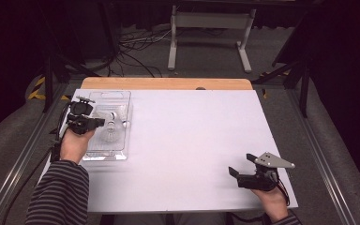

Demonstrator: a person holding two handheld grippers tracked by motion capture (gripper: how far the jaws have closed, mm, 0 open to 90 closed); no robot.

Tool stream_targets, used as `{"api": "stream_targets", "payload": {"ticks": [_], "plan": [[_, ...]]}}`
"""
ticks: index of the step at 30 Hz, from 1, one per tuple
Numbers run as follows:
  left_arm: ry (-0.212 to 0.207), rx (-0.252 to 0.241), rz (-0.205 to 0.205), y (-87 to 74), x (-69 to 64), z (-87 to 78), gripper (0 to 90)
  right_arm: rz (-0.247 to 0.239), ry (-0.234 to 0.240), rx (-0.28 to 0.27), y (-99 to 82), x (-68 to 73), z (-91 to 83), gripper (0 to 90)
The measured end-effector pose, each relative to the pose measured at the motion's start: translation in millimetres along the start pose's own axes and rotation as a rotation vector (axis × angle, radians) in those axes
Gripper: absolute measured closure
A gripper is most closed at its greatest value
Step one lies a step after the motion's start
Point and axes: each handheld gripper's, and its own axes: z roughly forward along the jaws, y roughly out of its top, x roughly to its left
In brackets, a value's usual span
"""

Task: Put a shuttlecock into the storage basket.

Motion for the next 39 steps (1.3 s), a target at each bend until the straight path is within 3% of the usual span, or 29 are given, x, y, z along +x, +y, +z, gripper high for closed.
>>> {"api": "stream_targets", "payload": {"ticks": [24, 39], "plan": [[0.027, 0.035, -0.032, 2.9, 5.1, 16.0, 89.5, 0.0, 0.001, 0.002, -0.1, 0.0, 0.4, 11.0], [0.027, 0.041, -0.018, 3.9, 4.9, 18.2, 89.0, 0.0, 0.003, 0.003, -0.2, -0.1, 0.5, 11.0]]}}
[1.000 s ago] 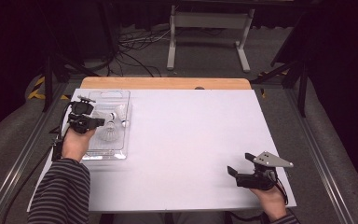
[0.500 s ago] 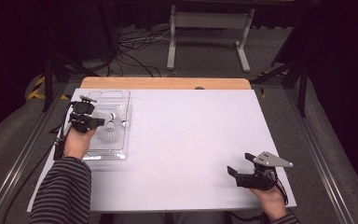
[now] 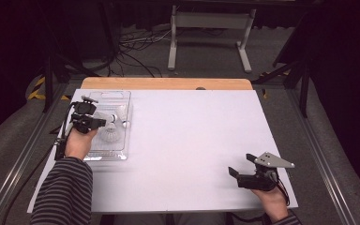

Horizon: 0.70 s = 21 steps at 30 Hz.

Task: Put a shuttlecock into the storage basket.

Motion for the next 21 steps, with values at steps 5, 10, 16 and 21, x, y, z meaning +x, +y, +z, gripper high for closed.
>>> {"api": "stream_targets", "payload": {"ticks": [5, 10, 16, 21], "plan": [[0.003, -0.002, 0.002, 0.1, -0.7, 0.0, 86.6, 0.001, -0.001, 0.0, 0.0, 0.0, 0.1, 11.0], [0.001, -0.001, 0.004, -0.2, -1.7, -0.5, 80.9, 0.0, 0.0, 0.0, 0.0, -0.1, 0.0, 11.0], [0.006, -0.003, -0.001, -0.5, -1.9, -1.8, 69.9, 0.001, 0.0, 0.001, 0.0, -0.1, 0.1, 11.0], [0.009, -0.003, 0.003, -0.9, -1.5, -3.1, 63.4, 0.0, 0.0, 0.001, 0.0, 0.0, 0.1, 11.0]]}}
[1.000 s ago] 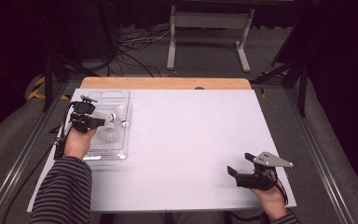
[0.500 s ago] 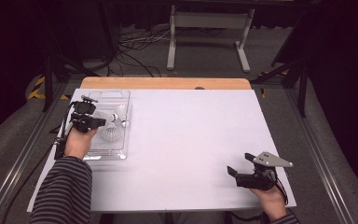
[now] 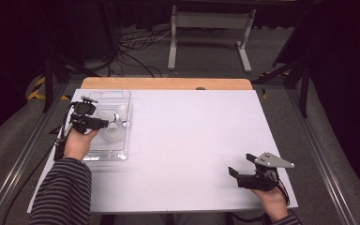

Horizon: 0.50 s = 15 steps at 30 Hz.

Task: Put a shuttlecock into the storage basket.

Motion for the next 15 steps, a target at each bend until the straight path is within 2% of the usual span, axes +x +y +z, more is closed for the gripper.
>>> {"api": "stream_targets", "payload": {"ticks": [4, 15], "plan": [[0.003, -0.01, 0.003, -0.4, -2.0, 0.1, 58.9, 0.001, -0.001, 0.0, 0.0, 0.1, 0.1, 11.0], [0.013, 0.001, 0.0, -1.0, -3.1, -0.7, 47.1, 0.0, -0.001, 0.0, 0.0, 0.2, 0.1, 11.0]]}}
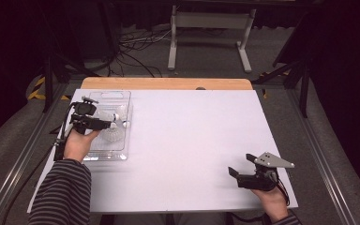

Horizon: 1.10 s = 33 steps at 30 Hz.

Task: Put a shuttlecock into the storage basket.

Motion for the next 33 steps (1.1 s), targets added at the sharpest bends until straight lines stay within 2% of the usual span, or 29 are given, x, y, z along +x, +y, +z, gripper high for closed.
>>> {"api": "stream_targets", "payload": {"ticks": [10, 33], "plan": [[0.004, -0.016, -0.002, -1.3, -1.4, -3.1, 41.6, -0.002, -0.001, 0.002, 0.1, 0.3, 0.2, 11.0], [0.0, -0.054, 0.036, -6.1, -9.9, -13.7, 33.3, -0.003, -0.001, 0.001, 0.1, 0.5, 0.0, 11.0]]}}
